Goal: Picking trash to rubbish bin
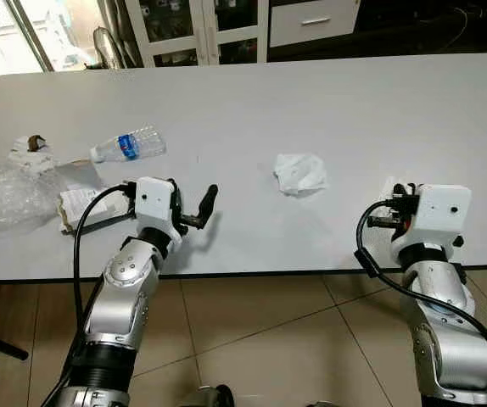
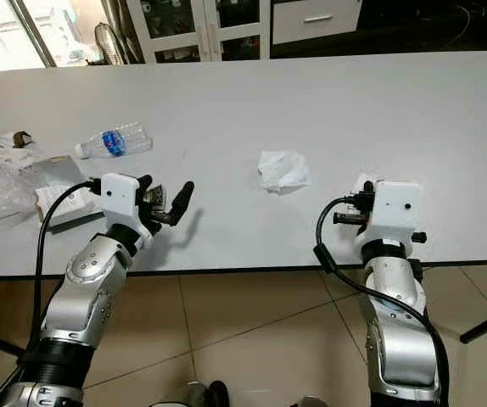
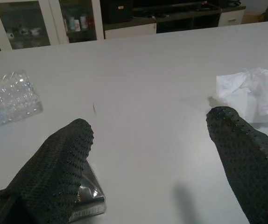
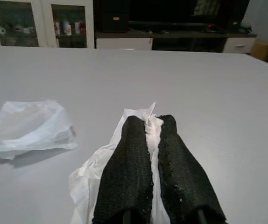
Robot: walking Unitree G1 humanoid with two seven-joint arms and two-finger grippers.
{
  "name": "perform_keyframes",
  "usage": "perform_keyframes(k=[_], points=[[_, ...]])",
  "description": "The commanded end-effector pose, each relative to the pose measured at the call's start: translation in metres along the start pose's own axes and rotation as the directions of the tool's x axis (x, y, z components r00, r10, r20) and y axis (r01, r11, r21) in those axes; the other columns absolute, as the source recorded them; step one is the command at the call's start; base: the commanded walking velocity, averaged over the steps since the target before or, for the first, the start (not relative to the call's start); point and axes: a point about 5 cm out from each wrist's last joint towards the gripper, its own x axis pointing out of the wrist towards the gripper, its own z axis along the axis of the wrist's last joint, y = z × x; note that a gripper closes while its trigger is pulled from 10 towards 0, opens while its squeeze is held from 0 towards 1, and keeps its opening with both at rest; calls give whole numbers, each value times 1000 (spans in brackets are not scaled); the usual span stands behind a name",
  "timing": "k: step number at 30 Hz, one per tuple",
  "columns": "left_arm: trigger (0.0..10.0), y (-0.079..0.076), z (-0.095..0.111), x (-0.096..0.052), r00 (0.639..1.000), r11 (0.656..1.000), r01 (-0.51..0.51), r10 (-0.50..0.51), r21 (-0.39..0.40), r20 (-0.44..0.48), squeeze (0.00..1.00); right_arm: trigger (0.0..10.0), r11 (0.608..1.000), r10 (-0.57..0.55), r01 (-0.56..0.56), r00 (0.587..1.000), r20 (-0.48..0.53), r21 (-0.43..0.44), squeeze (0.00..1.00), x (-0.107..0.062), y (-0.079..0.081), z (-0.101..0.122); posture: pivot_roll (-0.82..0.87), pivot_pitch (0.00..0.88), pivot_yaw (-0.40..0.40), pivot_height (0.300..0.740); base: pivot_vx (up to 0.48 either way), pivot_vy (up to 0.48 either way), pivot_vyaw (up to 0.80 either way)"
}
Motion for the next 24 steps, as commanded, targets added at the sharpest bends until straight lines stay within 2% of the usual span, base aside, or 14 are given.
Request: perform_keyframes(k=[1, 6, 10, 24], points=[[10000, -1, 1, -1, 1000, 1000, 12, -12, 5, -2, 0, 10000, 1000, -30, 30, 999, 22, -2, 0, -2, -2, 6, -78, 87, 84, 740, -251, 0, 0], [10000, -2, 1, -1, 1000, 1000, 20, -20, 5, -4, 0, 10000, 1000, -19, 20, 999, 39, -20, 0, -2, -1, 8, -78, 87, 84, 740, -268, 0, 0], [10000, -2, 2, -2, 1000, 1000, 23, -23, 9, -8, 0, 10000, 999, 38, -38, 999, 8, -32, 0, -6, 3, 4, -78, 90, 91, 740, -294, 0, 0], [10000, -2, 0, -2, 999, 1000, 23, -23, 17, -23, 0, 10000, 1000, 26, -26, 1000, -11, -11, 0, -6, -1, 0, -81, 90, 97, 740, -336, 0, 0]])
